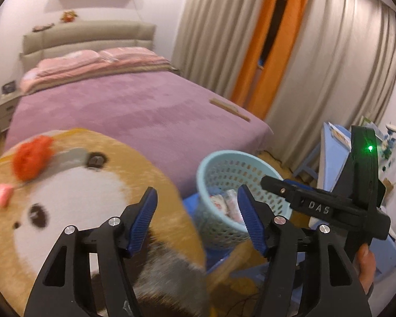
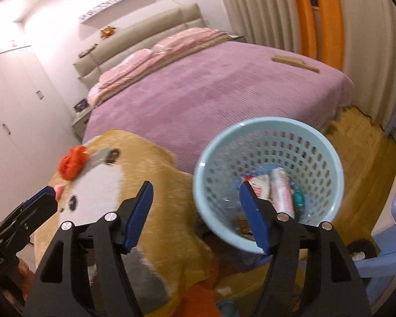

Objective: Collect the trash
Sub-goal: 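Carry bottle and polka-dot bag to the basket and open both tools over it, then grasp the pink packet with the left tool while the right tool grasps the orange plastic bag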

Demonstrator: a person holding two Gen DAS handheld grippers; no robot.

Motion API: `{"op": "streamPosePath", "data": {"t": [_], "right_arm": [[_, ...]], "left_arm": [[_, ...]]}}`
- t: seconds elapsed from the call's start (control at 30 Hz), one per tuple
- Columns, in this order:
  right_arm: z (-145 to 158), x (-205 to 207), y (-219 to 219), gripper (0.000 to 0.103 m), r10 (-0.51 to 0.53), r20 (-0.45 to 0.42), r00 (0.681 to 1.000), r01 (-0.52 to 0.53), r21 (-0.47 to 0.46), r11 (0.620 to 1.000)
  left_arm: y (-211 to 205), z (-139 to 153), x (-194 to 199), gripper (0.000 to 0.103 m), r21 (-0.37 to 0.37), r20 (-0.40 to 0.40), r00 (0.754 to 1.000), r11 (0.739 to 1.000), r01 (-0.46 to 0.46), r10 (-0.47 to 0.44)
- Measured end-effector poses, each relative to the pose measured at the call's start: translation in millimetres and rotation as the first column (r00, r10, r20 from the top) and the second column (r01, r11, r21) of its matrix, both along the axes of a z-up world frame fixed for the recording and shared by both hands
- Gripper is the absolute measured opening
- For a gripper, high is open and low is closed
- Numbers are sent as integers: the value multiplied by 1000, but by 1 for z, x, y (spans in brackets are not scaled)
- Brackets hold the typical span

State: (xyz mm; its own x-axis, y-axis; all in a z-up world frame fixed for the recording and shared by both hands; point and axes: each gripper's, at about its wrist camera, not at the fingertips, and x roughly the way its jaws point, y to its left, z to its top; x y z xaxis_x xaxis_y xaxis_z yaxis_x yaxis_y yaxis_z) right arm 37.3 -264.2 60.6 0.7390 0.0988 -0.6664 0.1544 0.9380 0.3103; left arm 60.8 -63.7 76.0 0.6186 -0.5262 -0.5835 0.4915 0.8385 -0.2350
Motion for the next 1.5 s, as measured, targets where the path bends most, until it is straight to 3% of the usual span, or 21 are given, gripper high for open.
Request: {"op": "streamPosePath", "data": {"t": [0.13, 0.2, 0.47, 0.73, 1.07, 1.33, 1.5], "right_arm": [[16, 1, 37, 69, 67, 18, 998, -67, -1, 998], [23, 2, 57, 77, 100, 28, 995, -100, -14, 995], [40, 32, 144, 80, 217, 28, 976, -215, -73, 974], [41, 93, 224, 81, 338, 50, 940, -330, -123, 936], [-11, 184, 287, 81, 430, -6, 903, -429, -89, 899], [-46, 232, 329, 81, 461, -34, 887, -463, -62, 884], [-61, 252, 339, 81, 451, -52, 891, -454, -56, 889]], "left_arm": [[51, 12, -17, 72, 21, 32, 993, 994, -111, 111], [72, 17, -19, 76, 25, 34, 987, 987, -161, 160], [177, 8, 2, 77, 52, 6, 933, 932, -359, 359], [253, -15, 48, 77, 44, -49, 877, 878, -476, 478], [276, -64, 110, 80, 139, -71, 857, 856, -498, 511], [286, -96, 160, 80, 159, -124, 825, 831, -533, 552], [285, -110, 168, 74, 152, -149, 829, 841, -519, 539]]}}
